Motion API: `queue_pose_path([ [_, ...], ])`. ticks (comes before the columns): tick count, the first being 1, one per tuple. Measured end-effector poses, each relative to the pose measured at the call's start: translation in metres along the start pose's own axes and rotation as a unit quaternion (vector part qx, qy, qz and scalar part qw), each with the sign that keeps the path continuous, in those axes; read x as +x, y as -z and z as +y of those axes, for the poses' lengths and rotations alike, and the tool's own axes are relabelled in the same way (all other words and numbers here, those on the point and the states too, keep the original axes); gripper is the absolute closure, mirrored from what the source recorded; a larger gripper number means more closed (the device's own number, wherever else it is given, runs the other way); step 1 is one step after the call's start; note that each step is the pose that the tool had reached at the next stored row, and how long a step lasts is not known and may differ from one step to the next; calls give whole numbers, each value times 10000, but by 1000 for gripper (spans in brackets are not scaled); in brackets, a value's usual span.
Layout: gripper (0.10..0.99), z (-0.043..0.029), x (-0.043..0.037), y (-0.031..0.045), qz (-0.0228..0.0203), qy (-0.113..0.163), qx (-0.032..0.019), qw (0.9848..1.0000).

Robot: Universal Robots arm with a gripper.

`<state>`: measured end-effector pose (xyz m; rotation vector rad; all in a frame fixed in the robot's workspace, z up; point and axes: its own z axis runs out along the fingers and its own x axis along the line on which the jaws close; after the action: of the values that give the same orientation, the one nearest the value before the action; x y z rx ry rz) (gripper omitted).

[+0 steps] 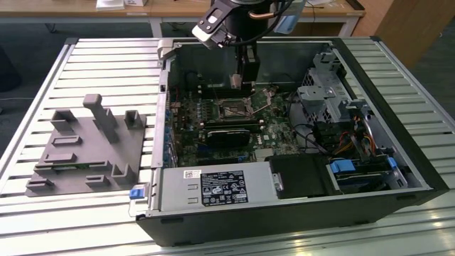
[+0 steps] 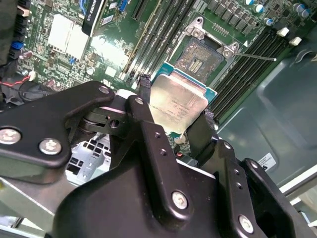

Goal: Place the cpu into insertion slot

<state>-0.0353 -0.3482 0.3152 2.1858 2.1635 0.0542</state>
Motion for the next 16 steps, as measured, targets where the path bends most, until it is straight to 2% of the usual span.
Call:
queue_pose_path([
  [4,545,-2,1,-31,4,60,-8,10000],
  [9,545,-5,1,-65,25,348,-15,9994],
  [13,545,-8,17,-105,1,374,-14,9993],
  [16,545,-11,43,-141,1,397,-15,9992],
])
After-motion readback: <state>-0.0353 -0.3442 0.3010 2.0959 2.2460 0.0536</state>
